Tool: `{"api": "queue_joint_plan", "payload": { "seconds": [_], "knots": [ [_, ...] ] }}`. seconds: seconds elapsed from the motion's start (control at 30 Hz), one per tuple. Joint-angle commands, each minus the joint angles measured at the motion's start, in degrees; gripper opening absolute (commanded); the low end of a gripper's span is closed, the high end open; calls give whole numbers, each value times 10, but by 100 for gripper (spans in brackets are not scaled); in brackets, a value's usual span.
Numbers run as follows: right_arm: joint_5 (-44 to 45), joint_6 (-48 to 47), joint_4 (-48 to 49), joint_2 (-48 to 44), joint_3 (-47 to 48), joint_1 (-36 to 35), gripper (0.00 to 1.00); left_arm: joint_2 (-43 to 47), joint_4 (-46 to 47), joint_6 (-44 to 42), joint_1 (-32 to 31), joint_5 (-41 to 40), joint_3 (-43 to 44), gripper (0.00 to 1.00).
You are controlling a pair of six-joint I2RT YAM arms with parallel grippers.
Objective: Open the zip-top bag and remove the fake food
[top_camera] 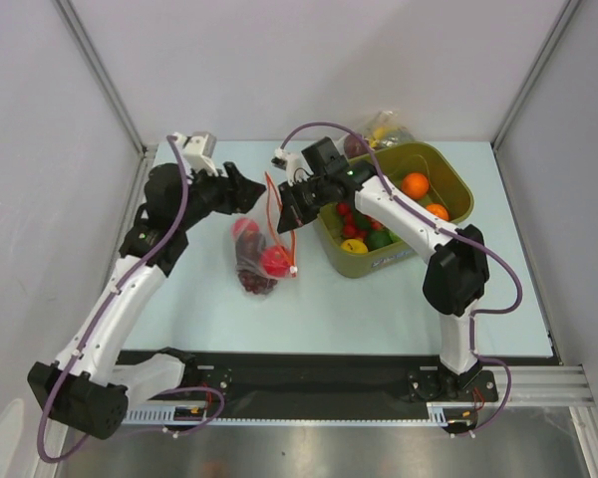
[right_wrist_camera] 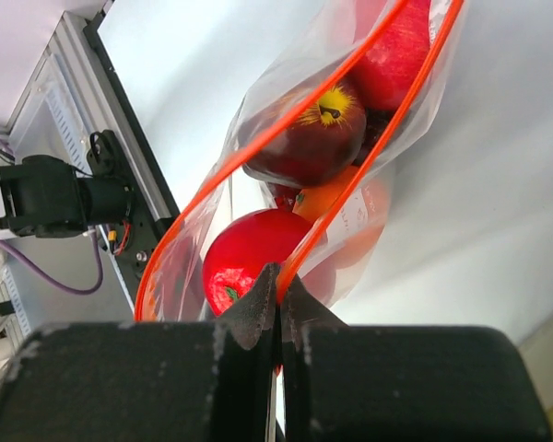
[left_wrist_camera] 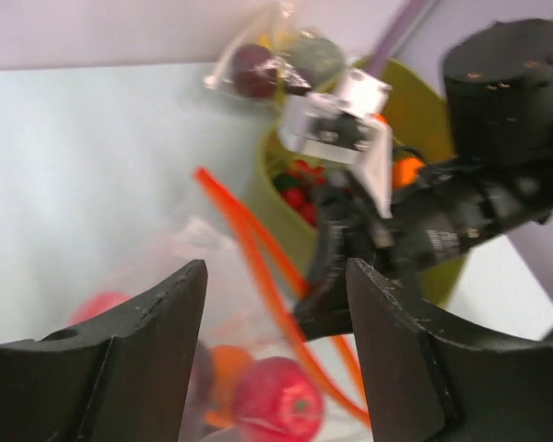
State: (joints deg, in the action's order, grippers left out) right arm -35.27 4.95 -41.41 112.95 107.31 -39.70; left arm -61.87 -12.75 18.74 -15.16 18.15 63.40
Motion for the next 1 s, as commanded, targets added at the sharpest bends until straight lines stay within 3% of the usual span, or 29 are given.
{"api": "queue_joint_plan", "payload": {
  "seconds": [0.0, 0.27, 0.6, 0.8, 0.97],
  "knots": [
    [10, 10, 10, -8, 26, -3, 0, -32, -38, 60, -69, -36, 21, 68],
    [9, 9, 12, -15, 23, -9, 0, -124, -161, 41, -165, -159, 98, 69],
    [16, 4, 10, -19, 19, -12, 0, -129, -212, 45, -178, -239, 118, 69],
    [1, 19, 19, -21, 11, 1, 0, -93, -198, 73, -178, -265, 86, 69],
    [-13, 45, 46, -32, -7, 18, 0, -21, -74, 70, -178, -204, 9, 70]
  ]
}}
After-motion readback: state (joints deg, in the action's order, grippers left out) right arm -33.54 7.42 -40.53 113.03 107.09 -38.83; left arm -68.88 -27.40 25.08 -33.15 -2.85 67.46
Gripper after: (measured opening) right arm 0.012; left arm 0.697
